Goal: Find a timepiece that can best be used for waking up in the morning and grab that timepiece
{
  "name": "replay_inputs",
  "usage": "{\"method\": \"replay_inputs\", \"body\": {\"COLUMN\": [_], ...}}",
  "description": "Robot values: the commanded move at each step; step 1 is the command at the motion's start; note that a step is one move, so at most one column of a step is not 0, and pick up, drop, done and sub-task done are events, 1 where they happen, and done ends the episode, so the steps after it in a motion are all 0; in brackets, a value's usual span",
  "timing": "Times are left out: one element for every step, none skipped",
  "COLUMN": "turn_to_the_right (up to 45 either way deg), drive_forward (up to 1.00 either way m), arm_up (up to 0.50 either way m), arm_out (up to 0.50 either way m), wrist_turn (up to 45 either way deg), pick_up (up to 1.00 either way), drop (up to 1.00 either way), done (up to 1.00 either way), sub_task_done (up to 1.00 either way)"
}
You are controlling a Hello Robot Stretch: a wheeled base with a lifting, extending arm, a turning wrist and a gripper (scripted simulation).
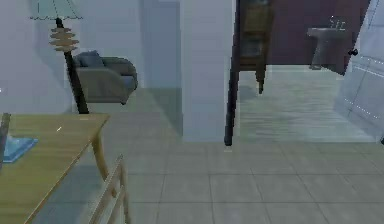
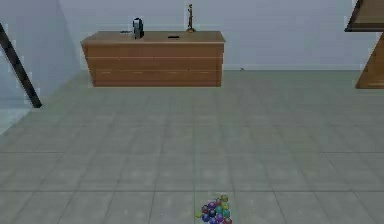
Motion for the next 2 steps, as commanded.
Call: {"method": "replay_inputs", "body": {"turn_to_the_right": [45.0, 3.0], "drive_forward": [0.00, 0.00], "arm_up": [0.00, 0.00], "arm_out": [0.00, 0.00], "wrist_turn": [0.0, 0.0], "pick_up": [0.00, 0.00], "drop": [0.00, 0.00], "done": [0.00, 0.00], "sub_task_done": [0.00, 0.00]}}
